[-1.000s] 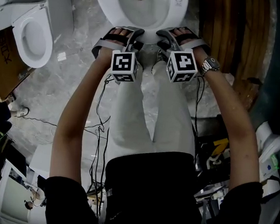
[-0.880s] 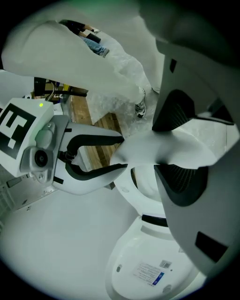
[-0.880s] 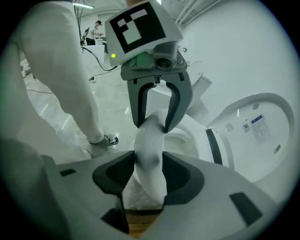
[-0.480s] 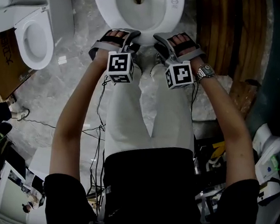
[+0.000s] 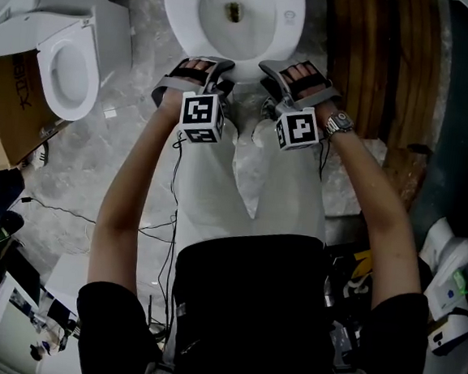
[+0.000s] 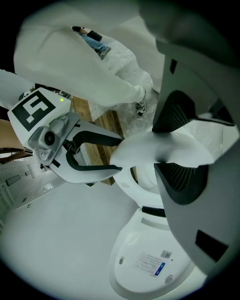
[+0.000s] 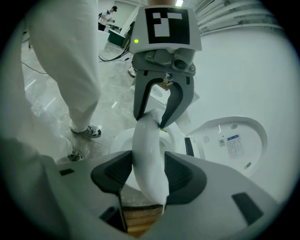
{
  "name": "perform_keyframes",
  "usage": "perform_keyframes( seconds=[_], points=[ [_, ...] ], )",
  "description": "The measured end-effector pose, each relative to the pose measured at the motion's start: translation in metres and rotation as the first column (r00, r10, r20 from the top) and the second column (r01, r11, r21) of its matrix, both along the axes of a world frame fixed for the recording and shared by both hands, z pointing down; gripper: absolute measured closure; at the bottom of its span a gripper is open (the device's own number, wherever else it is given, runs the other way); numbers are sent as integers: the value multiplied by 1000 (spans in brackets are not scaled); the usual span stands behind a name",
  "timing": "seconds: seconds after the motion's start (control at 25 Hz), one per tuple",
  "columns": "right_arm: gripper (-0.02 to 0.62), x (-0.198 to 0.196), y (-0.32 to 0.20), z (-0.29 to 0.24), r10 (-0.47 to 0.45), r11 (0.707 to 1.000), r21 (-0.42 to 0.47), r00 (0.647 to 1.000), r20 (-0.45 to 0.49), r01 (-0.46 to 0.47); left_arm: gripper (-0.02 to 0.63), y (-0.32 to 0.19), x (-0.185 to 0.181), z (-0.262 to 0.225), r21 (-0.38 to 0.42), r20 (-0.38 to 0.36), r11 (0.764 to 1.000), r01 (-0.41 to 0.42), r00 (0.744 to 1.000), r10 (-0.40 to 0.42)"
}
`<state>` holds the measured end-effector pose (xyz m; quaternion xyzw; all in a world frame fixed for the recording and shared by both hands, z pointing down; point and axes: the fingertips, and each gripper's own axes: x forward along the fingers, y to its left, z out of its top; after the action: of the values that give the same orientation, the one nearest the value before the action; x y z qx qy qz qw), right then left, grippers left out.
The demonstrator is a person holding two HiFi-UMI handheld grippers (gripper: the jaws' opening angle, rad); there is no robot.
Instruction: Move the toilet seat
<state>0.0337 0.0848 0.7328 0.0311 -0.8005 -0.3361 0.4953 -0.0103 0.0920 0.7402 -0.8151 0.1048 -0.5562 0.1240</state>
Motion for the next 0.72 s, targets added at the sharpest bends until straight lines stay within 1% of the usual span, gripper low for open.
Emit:
perform_keyframes(
  seconds=[0.08,0.16,0.2,0.32,0.4,0.56,0.72],
  points=[
    [387,0,0,-4,1,1000,25,1000,-4,0,393,-2,-1,-6,12,4,1000,9,1000,-9],
    [433,0,0,-8,2,999,43,1000,-10,-2,396,-3,-2,-10,8,7,1000,23,1000,-23],
    [445,0,0,-10,3,999,50,1000,-11,-3,398,-4,-3,-13,8,8,1000,29,1000,-29],
    [449,1,-2,-16,2,999,52,1000,-14,-1,400,-10,-2,-24,38,17,999,37,999,-38],
    [449,1,-3,-20,-8,999,45,1000,-26,9,400,-10,-3,-29,45,24,998,50,998,-51],
    [452,-1,-8,-32,-16,999,40,999,-48,18,405,-14,-6,-40,58,11,993,102,995,-103],
    [451,-2,-13,-35,-2,1000,13,997,-82,3,405,-19,-8,-43,70,8,985,159,987,-160]
  ],
)
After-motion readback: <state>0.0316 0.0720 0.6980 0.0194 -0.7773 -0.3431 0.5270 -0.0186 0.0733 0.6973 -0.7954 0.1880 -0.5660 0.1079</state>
